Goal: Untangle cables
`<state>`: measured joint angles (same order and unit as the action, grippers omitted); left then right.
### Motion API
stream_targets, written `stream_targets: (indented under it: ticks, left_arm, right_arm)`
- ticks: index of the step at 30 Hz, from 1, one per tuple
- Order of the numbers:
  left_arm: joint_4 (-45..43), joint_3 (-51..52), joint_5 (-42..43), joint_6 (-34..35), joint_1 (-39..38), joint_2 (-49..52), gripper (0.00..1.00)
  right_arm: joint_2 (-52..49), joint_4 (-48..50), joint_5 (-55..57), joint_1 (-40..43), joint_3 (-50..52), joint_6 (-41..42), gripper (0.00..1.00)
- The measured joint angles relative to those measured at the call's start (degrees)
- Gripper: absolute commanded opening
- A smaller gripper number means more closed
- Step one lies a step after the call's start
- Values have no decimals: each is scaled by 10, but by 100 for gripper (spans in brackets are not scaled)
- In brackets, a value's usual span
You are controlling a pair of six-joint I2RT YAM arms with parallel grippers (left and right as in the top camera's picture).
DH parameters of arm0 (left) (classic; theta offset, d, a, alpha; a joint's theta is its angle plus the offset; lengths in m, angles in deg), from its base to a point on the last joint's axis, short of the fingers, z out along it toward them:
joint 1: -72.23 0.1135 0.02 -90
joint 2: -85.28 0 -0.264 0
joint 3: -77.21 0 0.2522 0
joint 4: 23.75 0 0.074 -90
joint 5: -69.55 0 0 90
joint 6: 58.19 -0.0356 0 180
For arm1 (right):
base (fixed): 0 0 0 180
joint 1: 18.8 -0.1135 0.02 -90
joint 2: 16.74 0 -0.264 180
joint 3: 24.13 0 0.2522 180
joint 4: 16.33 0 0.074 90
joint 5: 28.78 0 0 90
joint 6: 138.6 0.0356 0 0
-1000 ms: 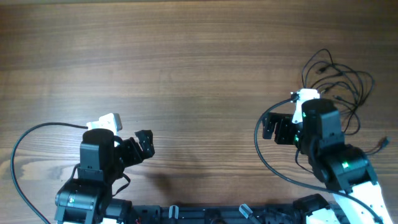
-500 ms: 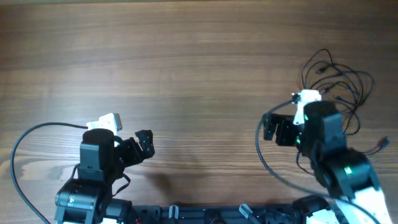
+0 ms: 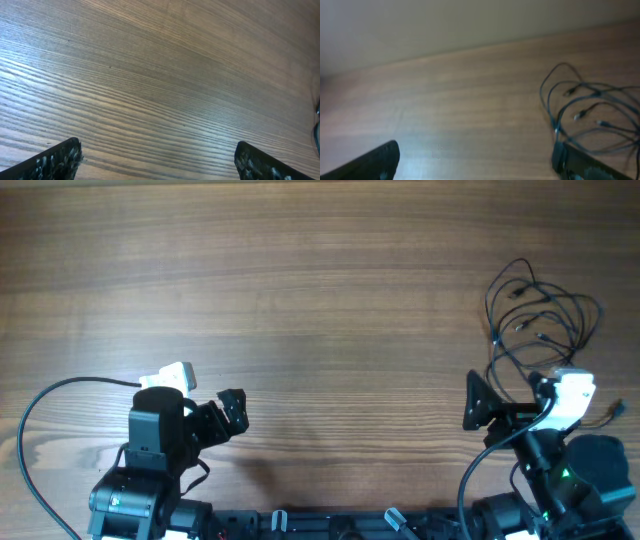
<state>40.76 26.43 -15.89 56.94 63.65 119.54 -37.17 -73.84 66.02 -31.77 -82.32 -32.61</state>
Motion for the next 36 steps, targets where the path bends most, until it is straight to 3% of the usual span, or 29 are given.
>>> stream_targets:
  ticks: [13, 18, 25, 32, 36]
  left_arm:
    - [0, 1, 0, 0, 0, 0, 100]
    - [0, 1, 0, 0, 0, 0, 100]
    - [0, 1, 0, 0, 0, 0, 100]
    - [0, 1, 0, 0, 0, 0, 100]
    - [0, 1, 0, 0, 0, 0, 100]
  right_arm:
    - [191, 503, -107, 50, 360, -33, 100]
    - [193, 610, -119, 72, 417, -37, 100]
    - [193, 589, -59, 75, 440, -89, 100]
    - [195, 442, -43, 75, 441, -118, 100]
    - [195, 437, -48, 75, 441, -141, 100]
